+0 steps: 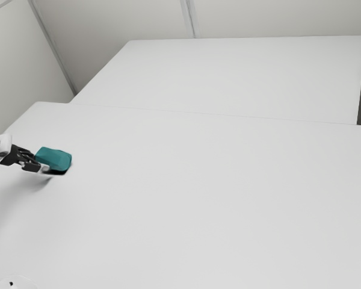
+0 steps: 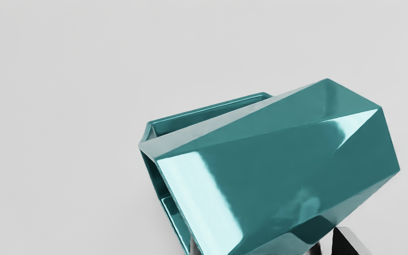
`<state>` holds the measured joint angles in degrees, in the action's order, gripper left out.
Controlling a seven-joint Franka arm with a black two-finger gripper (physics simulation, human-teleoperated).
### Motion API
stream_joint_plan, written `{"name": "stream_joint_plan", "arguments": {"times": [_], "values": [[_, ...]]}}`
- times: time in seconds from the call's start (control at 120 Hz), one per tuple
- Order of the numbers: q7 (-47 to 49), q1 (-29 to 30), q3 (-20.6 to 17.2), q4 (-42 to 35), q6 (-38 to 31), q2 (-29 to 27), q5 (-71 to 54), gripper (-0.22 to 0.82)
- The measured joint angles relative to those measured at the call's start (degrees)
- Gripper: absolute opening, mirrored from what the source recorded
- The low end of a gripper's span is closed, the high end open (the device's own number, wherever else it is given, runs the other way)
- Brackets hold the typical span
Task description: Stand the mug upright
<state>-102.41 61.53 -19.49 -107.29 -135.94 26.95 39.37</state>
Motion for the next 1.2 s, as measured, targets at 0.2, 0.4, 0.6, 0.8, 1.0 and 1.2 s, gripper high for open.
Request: {"name": "stream_joint_plan", "arguments": {"times": [0.2,0.4,0.6,0.8,1.0,1.2], "values": [[-0.55,0.00,-0.23,0.37,-0.30,0.00,0.01,0.01],[-0.95,-0.30,-0.28,0.80,-0.52,-0.07,-0.05,-0.12],[-1.24,-0.80,-0.34,0.84,-0.94,-0.84,-0.10,-0.16],[-1.42,-1.60,-0.29,0.82,-1.28,-2.40,-0.12,-0.18],[-1.21,-3.47,-0.17,0.28,-1.37,-4.96,-0.06,-0.18],[1.32,-6.42,0.36,-1.01,-0.82,-8.62,-0.63,-0.18]]}}
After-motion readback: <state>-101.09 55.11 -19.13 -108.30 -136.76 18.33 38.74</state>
